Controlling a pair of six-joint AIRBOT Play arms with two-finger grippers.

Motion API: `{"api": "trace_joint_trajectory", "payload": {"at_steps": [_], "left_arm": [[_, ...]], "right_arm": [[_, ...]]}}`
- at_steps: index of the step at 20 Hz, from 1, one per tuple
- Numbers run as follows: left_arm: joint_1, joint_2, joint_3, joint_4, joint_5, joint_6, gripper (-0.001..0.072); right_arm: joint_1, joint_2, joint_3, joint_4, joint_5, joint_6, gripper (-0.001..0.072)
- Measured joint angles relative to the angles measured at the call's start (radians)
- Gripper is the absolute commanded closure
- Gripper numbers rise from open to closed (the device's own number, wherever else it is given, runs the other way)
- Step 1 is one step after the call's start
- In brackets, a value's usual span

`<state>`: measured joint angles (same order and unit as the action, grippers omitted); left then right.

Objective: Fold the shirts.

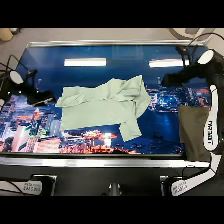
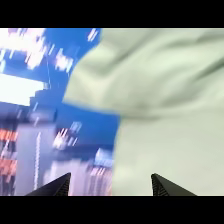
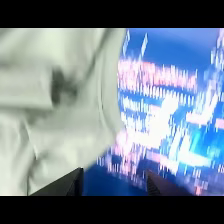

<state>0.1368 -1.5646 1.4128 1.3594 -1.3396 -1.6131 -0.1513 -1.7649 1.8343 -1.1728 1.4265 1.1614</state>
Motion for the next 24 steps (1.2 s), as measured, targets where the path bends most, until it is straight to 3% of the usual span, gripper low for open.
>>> {"api": "trace_joint_trajectory", "payload": {"at_steps": [4,10,11,13,15,16,17,21,24], "left_arm": [[0.078,0.100,-0.303,-0.085,-0.025,0.089,0.0121],[0.106,0.153,-0.546,-0.297,0.125,0.193,0.0126],[0.107,0.155,-0.559,-0.323,0.140,0.199,0.0224],[0.109,0.156,-0.575,-0.351,0.182,0.205,0.0286],[0.108,0.155,-0.583,-0.373,0.228,0.209,0.0564],[0.107,0.154,-0.586,-0.381,0.249,0.211,0.0647],[0.102,0.155,-0.587,-0.395,0.270,0.212,0.0683],[0.079,0.155,-0.587,-0.420,0.316,0.218,0.0684],[0.071,0.163,-0.578,-0.431,0.328,0.224,0.0684]], "right_arm": [[-0.027,0.012,-0.173,0.028,0.146,-0.077,0.0326],[0.041,0.020,-0.296,0.073,0.108,-0.122,0.0321],[0.049,0.018,-0.303,0.072,0.093,-0.123,0.0320],[0.063,0.014,-0.318,0.074,0.074,-0.124,0.0285],[0.077,0.012,-0.349,0.082,0.056,-0.122,0.0273],[0.084,0.011,-0.369,0.087,0.045,-0.118,0.0239],[0.093,0.010,-0.393,0.096,0.021,-0.114,0.0221],[0.134,0.008,-0.469,0.137,-0.079,-0.095,0.0226],[0.163,0.003,-0.493,0.172,-0.150,-0.074,0.0284]]}}
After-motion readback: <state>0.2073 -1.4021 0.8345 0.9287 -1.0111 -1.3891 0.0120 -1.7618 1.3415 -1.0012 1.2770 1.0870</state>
